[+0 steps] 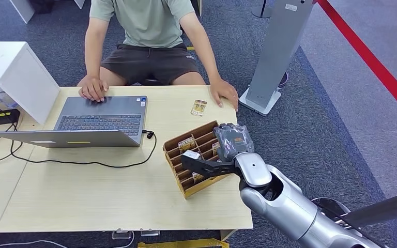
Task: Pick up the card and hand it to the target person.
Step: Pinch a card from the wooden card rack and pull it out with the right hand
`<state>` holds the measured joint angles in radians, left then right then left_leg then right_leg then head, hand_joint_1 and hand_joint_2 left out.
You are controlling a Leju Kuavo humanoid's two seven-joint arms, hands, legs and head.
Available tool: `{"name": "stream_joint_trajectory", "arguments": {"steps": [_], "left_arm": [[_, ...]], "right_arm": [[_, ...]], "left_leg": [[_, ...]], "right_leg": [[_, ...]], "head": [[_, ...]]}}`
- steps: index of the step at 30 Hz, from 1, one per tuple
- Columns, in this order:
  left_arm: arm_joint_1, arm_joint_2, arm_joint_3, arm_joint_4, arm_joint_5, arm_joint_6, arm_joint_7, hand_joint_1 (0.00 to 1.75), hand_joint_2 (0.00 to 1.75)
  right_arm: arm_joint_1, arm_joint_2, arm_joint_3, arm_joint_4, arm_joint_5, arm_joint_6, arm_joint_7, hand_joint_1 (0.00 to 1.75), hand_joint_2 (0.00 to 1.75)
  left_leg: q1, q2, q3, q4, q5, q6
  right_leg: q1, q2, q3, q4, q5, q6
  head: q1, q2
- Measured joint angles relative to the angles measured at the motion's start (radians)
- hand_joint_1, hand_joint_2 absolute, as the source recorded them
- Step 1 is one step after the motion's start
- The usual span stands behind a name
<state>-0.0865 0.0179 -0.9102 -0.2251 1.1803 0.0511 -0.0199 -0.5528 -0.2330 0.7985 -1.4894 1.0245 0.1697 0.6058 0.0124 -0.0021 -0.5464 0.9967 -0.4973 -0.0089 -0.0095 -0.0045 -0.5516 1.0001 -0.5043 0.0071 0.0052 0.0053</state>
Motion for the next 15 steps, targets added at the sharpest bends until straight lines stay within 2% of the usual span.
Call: {"name": "stream_joint_trajectory", "arguments": {"steps": [7, 15], "left_arm": [[0.000, -0.001, -0.003, 0.000, -0.002, 0.000, 0.002, 0.00, 0.00], [-0.001, -0.007, -0.010, 0.000, -0.006, 0.000, 0.002, 0.00, 0.00]], "right_arm": [[0.006, 0.005, 0.001, 0.039, -0.008, -0.045, -0.022, 0.91, 1.75], [0.011, 0.012, 0.000, 0.075, -0.009, -0.064, -0.026, 0.83, 1.75]], "left_leg": [[0.000, 0.000, 0.000, 0.000, 0.000, 0.000], [0.000, 0.000, 0.000, 0.000, 0.000, 0.000]], "right_leg": [[0.000, 0.000, 0.000, 0.000, 0.000, 0.000], [0.000, 0.000, 0.000, 0.000, 0.000, 0.000]], "head": [[0.001, 0.000], [0.000, 0.000]]}}
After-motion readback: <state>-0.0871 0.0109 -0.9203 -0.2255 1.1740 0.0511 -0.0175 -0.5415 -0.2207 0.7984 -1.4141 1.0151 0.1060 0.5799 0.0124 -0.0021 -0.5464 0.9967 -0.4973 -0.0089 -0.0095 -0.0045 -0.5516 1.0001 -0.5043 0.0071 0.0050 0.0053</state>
